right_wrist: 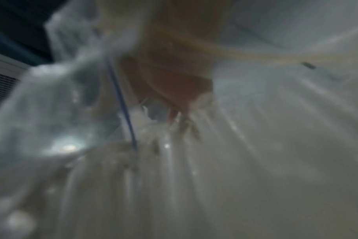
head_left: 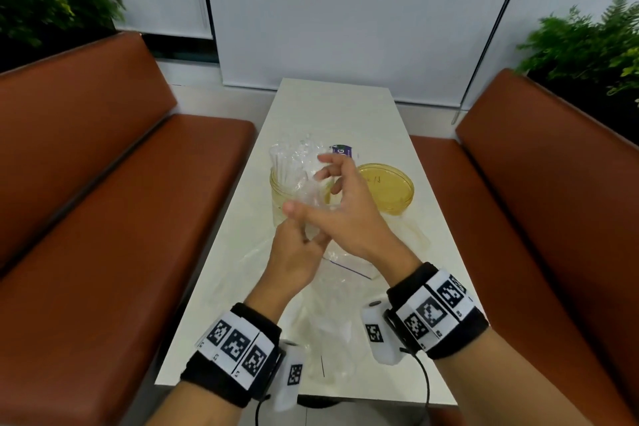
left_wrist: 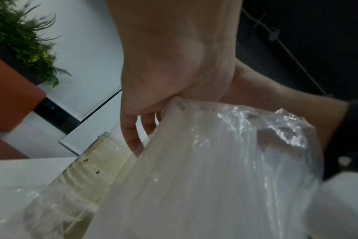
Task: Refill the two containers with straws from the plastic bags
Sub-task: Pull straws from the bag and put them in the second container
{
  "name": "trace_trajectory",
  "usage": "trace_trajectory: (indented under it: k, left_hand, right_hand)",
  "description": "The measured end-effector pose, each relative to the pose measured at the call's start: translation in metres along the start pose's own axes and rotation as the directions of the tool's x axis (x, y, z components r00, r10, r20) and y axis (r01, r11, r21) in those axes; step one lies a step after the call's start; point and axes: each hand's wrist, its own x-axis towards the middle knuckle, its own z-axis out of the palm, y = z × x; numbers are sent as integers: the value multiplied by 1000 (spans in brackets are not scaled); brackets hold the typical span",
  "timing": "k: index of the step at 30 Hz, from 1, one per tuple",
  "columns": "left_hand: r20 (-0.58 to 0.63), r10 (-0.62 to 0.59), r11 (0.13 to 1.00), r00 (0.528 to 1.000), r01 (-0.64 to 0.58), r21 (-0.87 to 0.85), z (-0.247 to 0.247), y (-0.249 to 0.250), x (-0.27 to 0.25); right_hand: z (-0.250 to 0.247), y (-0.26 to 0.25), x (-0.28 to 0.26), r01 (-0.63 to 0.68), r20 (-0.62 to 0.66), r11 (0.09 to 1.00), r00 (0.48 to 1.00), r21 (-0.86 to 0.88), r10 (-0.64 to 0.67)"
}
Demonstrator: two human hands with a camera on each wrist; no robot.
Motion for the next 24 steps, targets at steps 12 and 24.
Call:
trace_trajectory:
  k: [12,24]
  left_hand:
    - [30,-59,994,998,56,94,-10,-9,-1]
    - [-60,-114,981,992,122,154,-25,-21,10]
  right_hand:
    - [16,-6,10,-36,-48,997,998,64,39]
    - [-76,-94,79,305,-414,839,904,451,-107]
